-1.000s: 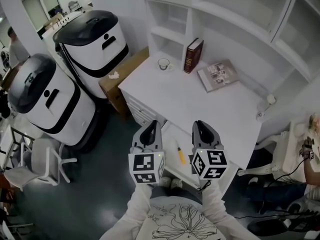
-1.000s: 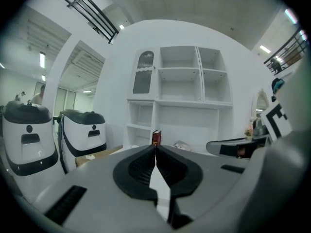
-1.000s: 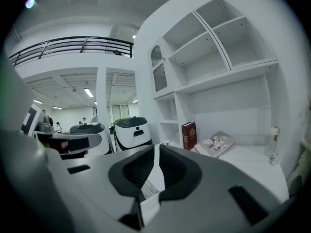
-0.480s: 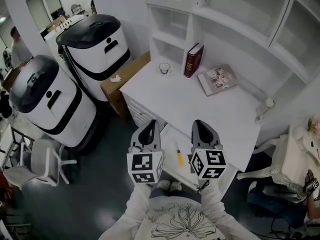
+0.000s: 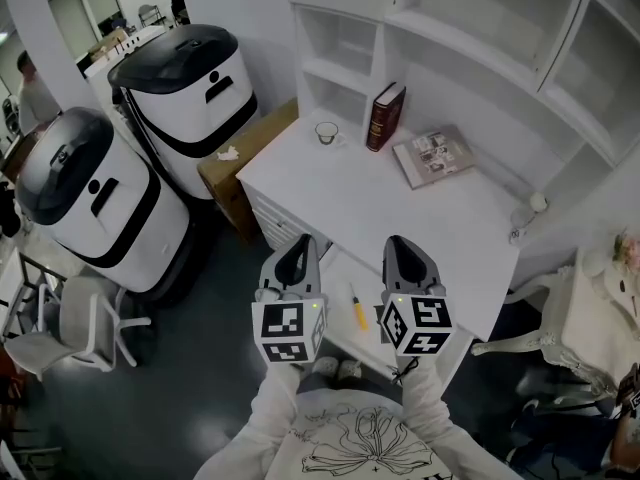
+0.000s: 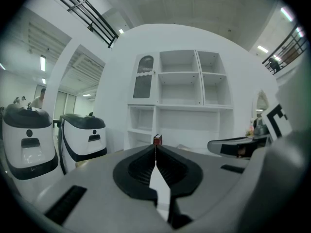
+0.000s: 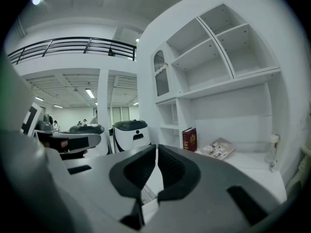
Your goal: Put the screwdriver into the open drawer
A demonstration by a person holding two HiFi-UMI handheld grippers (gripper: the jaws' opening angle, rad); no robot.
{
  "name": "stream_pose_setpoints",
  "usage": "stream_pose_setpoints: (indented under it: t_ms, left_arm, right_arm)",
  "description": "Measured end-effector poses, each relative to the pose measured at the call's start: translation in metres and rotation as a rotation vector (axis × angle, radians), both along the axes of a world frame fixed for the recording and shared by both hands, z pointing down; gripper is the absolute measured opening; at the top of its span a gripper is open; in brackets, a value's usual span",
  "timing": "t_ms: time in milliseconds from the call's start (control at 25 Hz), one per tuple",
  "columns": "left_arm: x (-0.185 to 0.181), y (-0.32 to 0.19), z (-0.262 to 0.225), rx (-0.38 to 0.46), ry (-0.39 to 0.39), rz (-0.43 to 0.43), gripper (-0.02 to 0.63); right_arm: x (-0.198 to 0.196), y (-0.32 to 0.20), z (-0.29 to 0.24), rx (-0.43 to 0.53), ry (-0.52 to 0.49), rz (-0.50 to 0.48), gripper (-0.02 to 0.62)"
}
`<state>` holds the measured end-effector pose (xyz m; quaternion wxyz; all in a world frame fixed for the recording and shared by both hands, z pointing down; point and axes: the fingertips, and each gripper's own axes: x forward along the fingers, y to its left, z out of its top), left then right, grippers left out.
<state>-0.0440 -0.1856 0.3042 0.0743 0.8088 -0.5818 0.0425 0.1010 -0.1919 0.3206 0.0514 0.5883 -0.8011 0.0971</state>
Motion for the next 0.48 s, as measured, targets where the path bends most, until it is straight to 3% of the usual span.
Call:
stream_pose_setpoints:
  t_ms: [480]
  left_arm:
    - [0.0018, -0.0039, 0.0040, -0.009, 0.003, 0.009, 0.008]
  right_arm:
    - [0.0005, -0.0029, 0.0051, -0.013, 0.002, 0.009, 0.014]
